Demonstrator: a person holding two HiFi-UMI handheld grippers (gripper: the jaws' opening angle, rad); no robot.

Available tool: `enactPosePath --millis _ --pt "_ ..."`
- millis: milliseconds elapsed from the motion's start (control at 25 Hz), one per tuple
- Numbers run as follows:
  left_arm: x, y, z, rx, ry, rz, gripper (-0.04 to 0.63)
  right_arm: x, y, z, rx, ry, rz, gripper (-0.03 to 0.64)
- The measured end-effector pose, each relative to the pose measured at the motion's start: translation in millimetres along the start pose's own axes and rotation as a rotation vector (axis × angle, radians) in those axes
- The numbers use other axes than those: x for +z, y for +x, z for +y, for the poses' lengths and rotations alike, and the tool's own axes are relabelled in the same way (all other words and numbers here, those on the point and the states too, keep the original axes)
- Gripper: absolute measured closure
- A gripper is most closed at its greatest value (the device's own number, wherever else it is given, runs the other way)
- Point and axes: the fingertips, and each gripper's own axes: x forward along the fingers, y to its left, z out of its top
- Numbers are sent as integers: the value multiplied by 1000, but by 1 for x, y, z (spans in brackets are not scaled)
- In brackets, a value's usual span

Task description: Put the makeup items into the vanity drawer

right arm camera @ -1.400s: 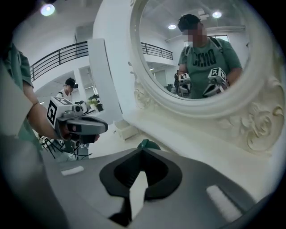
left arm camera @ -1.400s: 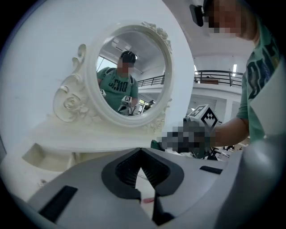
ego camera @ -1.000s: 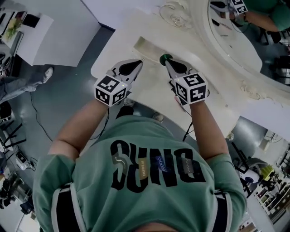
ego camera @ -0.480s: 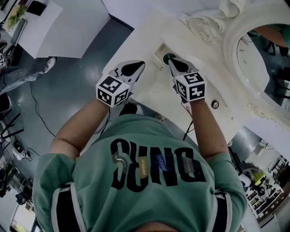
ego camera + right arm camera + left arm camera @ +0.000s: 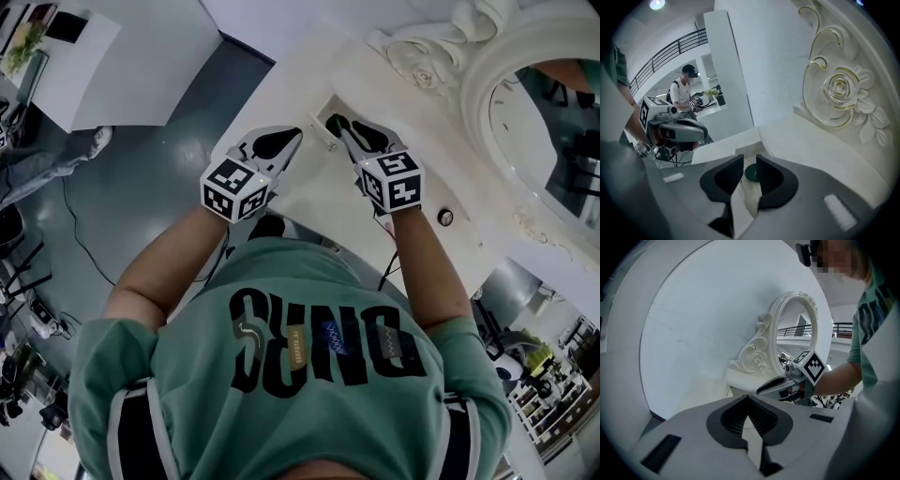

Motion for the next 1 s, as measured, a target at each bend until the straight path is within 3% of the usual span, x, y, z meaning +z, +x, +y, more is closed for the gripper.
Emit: enactPosePath --millis 360,520,720,1000 --pt "0 7 -10 -21 3 8 591 1 -10 -1 2 6 -20 525" --pt "6 11 -25 -46 25 9 591 5 -34 4 17 25 -83 525" --pt "19 15 -64 -90 61 6 591 11 -102 5 25 65 -229 526" --pt "49 35 -162 -186 160 -31 591 -19 -239 -30 -116 131 -403 546"
